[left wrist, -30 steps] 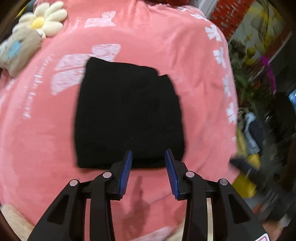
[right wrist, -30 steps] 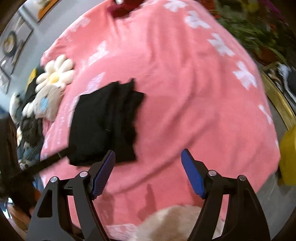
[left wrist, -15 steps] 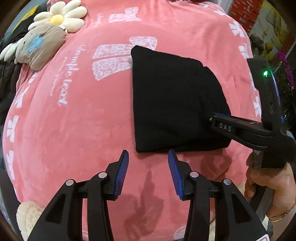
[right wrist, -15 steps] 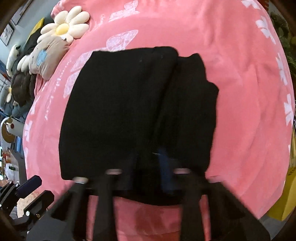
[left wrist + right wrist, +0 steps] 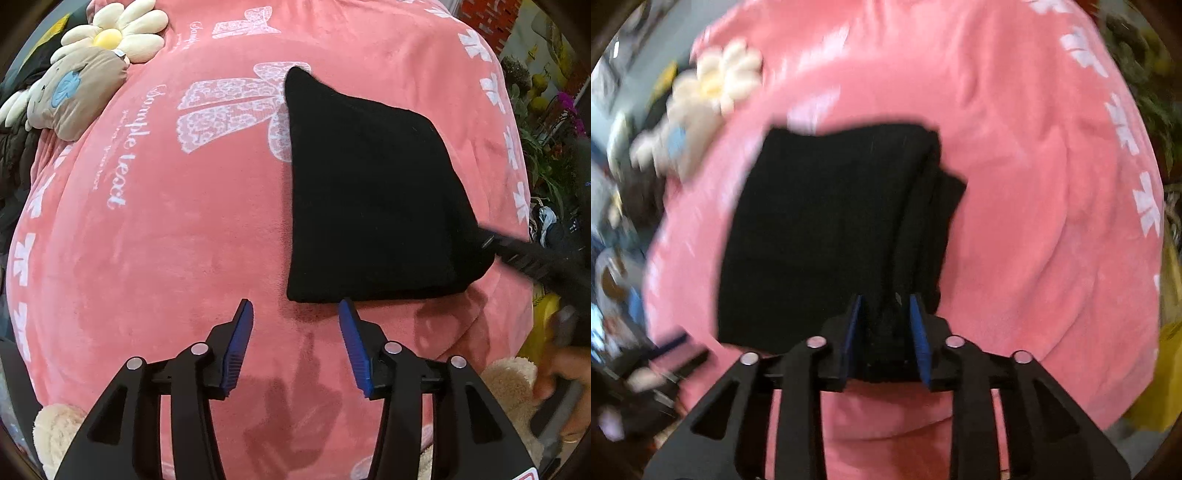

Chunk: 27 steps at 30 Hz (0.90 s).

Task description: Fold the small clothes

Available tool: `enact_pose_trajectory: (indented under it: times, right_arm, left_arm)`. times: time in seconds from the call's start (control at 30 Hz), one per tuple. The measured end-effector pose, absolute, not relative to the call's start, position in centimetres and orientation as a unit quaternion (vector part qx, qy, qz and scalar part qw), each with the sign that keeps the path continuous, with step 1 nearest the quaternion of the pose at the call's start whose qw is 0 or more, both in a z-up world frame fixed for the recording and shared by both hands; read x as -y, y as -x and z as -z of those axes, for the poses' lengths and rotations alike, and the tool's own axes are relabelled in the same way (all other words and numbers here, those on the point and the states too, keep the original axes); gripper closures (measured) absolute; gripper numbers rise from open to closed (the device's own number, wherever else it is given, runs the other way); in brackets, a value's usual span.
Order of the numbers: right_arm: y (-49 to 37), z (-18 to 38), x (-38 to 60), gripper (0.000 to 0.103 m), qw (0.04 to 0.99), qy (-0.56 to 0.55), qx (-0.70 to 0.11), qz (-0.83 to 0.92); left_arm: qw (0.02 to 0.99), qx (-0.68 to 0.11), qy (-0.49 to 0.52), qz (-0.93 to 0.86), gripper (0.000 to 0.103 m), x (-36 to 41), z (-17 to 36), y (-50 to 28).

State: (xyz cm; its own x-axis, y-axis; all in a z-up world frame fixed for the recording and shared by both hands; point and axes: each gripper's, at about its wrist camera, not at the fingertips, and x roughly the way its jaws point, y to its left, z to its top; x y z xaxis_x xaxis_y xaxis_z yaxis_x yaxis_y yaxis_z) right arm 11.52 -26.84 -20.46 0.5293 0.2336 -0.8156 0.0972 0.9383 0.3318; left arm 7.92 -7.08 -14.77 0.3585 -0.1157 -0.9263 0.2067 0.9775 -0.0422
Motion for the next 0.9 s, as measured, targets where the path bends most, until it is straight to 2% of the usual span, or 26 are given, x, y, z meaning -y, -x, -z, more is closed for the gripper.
enact_pose_trajectory:
  times: [0.03, 0.13, 0.2, 0.23, 0.27, 0.3, 0.33, 0.43, 0.53, 0.6, 0.67, 0.7, 0.83, 0.9]
  right_arm:
    - [-11.9, 19.9, 27.2, 0.065, 0.858, -0.182, -0.478, -0.044]
    - [-14.9, 18.9, 27.6, 0.061, 0.868, -0.162, -0.467, -0.037]
    - [-17.3, 19.2, 27.6, 0.049, 0.869, -0.147, -0.471, -0.024]
    - [-18.7, 19.9, 27.5, 0.038, 0.865, -0.144, -0.480, -0.019]
    - [-20.0, 21.1, 27.3, 0.043, 0.859, -0.138, -0.493, -0.013]
    - [-20.9, 21.9, 27.0, 0.058, 0.854, -0.131, -0.504, -0.014]
    - [-21.5, 22.5, 26.7, 0.096, 0.846, -0.125, -0.517, -0.026]
    - [-21.6, 20.9, 27.0, 0.095, 0.866, -0.128, -0.483, -0.033]
    - [-21.5, 22.6, 28.3, 0.087, 0.850, -0.139, -0.507, -0.023]
    - [-19.2, 22.5, 29.8, 0.072, 0.853, -0.173, -0.492, -0.011]
    - [-16.1, 21.7, 30.5, 0.055, 0.863, -0.190, -0.468, 0.003]
    - [-14.5, 21.6, 30.7, 0.051, 0.865, -0.199, -0.460, 0.003]
    - [-11.9, 23.0, 29.5, 0.048, 0.853, -0.200, -0.482, -0.018]
    - [-11.5, 23.7, 29.2, 0.042, 0.846, -0.203, -0.492, -0.022]
  left_arm:
    - [0.824, -0.557, -0.042, 0.099, 0.052, 7.1, 14.8, -7.9]
    - [0.823, -0.557, -0.046, 0.098, 0.052, 7.2, 15.1, -8.2]
    - [0.821, -0.561, -0.044, 0.095, 0.052, 7.2, 15.2, -8.3]
    - [0.820, -0.563, -0.040, 0.093, 0.052, 7.3, 15.2, -8.4]
    - [0.819, -0.565, -0.036, 0.091, 0.052, 7.3, 15.2, -8.4]
    - [0.819, -0.566, -0.033, 0.089, 0.052, 7.3, 15.2, -8.5]
    - [0.819, -0.566, -0.032, 0.089, 0.052, 7.4, 15.1, -8.5]
    - [0.820, -0.564, -0.037, 0.092, 0.052, 7.5, 15.1, -8.8]
    - [0.817, -0.567, -0.036, 0.095, 0.051, 7.5, 15.5, -9.4]
    - [0.812, -0.575, -0.019, 0.102, 0.050, 7.4, 15.7, -9.9]
    - [0.808, -0.578, 0.013, 0.116, 0.045, 7.0, 15.7, -10.4]
    - [0.806, -0.578, 0.033, 0.121, 0.041, 6.7, 15.7, -10.6]
    - [0.795, -0.585, 0.093, 0.133, 0.040, 6.1, 16.2, -12.0]
    - [0.782, -0.593, 0.133, 0.140, 0.039, 5.9, 17.0, -13.0]
